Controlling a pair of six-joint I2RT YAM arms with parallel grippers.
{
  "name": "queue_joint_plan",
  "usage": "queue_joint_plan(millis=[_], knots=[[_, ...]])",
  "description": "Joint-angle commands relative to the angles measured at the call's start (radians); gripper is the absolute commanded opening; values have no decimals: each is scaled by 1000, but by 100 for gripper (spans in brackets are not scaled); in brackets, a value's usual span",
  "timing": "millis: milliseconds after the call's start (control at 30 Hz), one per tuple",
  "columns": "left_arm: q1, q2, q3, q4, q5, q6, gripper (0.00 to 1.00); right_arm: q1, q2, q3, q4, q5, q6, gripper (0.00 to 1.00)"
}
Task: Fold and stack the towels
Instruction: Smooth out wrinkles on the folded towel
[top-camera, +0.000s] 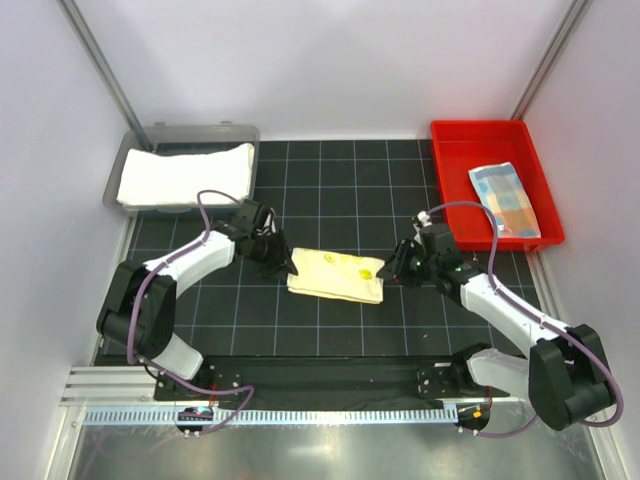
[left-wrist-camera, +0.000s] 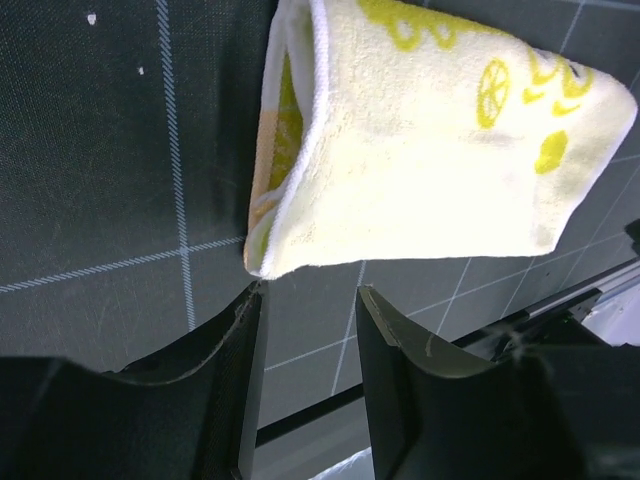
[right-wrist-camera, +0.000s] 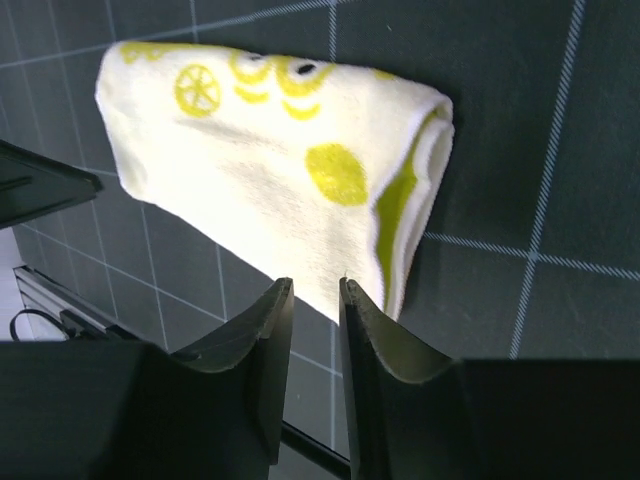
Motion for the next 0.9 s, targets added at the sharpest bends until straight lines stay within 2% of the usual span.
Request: queue_joint_plan(millis=[0,100,233,300,433,533,667,700,767,833,867], knots=[[-4,34,3,12,11,12,43,-3,25,57,13,-25,16,32],[-7,60,-17,49,5,2,43,-4,71,40,24,-40,30,31],[-7,90,-14,63,8,10,44,-2,50,-11,13,-8,33,38],[-7,95,-20,77,14,6,42,-3,47,-41,34,-25,44,39],[-7,94,-23,89,20,-4,13,1,61,-86,85,-42,68,34],[-8,89,-13,72,26,-2,0,1,54,-116,111,-40,80,34],[-8,86,-2,57,52,-4,0,2,47,-169,215,-77,109,34],[-7,86,1,51,68,-5,0,2,50,-179,232,-85,120,33],[-8,89,17,38,80,-1,0,2,51,-201,297,-100,146,14],[-8,80,32,-1,72,6,0,2,50,-207,315,-103,157,1],[-8,69,37,-9,66,4,0,2,50,-201,312,-106,154,1]])
